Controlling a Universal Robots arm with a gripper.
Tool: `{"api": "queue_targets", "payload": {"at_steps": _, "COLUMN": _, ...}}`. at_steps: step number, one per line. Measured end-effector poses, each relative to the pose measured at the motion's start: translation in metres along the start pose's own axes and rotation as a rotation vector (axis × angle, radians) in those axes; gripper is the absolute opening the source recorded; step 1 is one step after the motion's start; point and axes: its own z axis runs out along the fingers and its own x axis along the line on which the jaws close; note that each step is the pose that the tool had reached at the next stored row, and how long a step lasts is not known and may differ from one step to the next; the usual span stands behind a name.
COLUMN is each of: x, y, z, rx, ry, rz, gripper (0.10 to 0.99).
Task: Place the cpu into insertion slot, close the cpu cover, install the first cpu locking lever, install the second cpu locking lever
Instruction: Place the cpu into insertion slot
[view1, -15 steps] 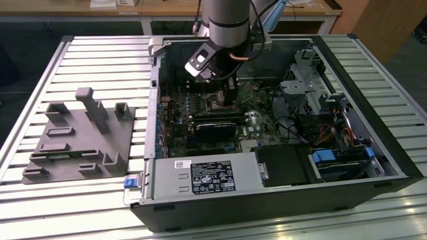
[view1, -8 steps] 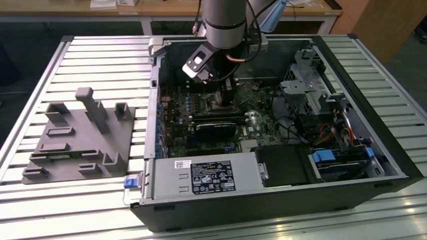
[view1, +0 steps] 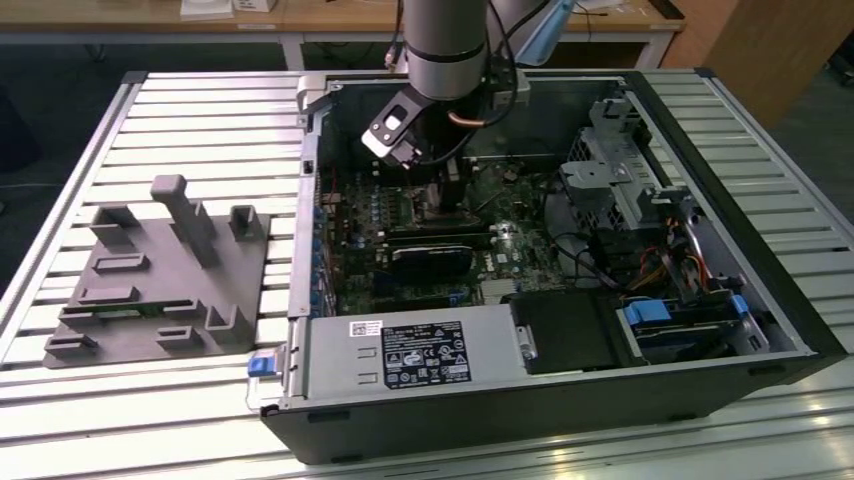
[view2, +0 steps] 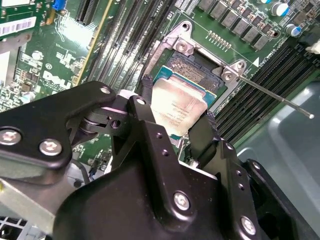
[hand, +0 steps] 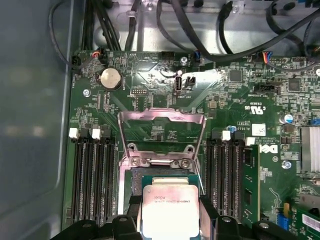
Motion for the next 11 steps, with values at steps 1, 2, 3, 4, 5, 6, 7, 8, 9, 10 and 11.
{"api": "queue_targets", "payload": {"at_steps": 1, "x": 0.0004, "y": -0.0001, "z": 0.0008, "rx": 0.0, "ry": -0.0001, "rz": 0.0, "gripper": 0.541}}
{"api": "queue_targets", "payload": {"at_steps": 2, "x": 0.001, "y": -0.0002, "z": 0.0016, "rx": 0.0, "ry": -0.0002, "rz": 0.0, "gripper": 0.541}}
{"api": "queue_targets", "payload": {"at_steps": 3, "x": 0.0016, "y": -0.0003, "z": 0.0023, "rx": 0.0, "ry": -0.0001, "rz": 0.0, "gripper": 0.541}}
{"api": "queue_targets", "payload": {"at_steps": 4, "x": 0.0022, "y": -0.0004, "z": 0.0031, "rx": 0.0, "ry": 0.0, "rz": 0.0, "gripper": 0.541}}
{"api": "queue_targets", "payload": {"at_steps": 5, "x": 0.0028, "y": -0.0005, "z": 0.004, "rx": 0.0, "ry": 0.0001, "rz": 0.0, "gripper": 0.541}}
{"api": "queue_targets", "payload": {"at_steps": 6, "x": 0.0031, "y": -0.0005, "z": 0.0049, "rx": 0.0, "ry": 0.0001, "rz": 0.0, "gripper": 0.541}}
{"api": "queue_targets", "payload": {"at_steps": 7, "x": 0.0034, "y": -0.0007, "z": 0.0059, "rx": 0.0, "ry": 0.0001, "rz": 0.0, "gripper": 0.541}}
{"api": "queue_targets", "payload": {"at_steps": 8, "x": 0.0036, "y": -0.0008, "z": 0.0072, "rx": 0.0, "ry": 0.0001, "rz": 0.0, "gripper": 0.541}}
{"api": "queue_targets", "payload": {"at_steps": 9, "x": 0.0039, "y": -0.0009, "z": 0.0085, "rx": 0.0, "ry": 0.0, "rz": 0.0, "gripper": 0.541}}
{"api": "queue_targets", "payload": {"at_steps": 10, "x": 0.0041, "y": -0.0011, "z": 0.0098, "rx": 0.0, "ry": 0.0, "rz": 0.0, "gripper": 0.541}}
{"api": "queue_targets", "payload": {"at_steps": 11, "x": 0.0043, "y": -0.0012, "z": 0.0111, "rx": 0.0, "ry": 0.0001, "rz": 0.0, "gripper": 0.541}}
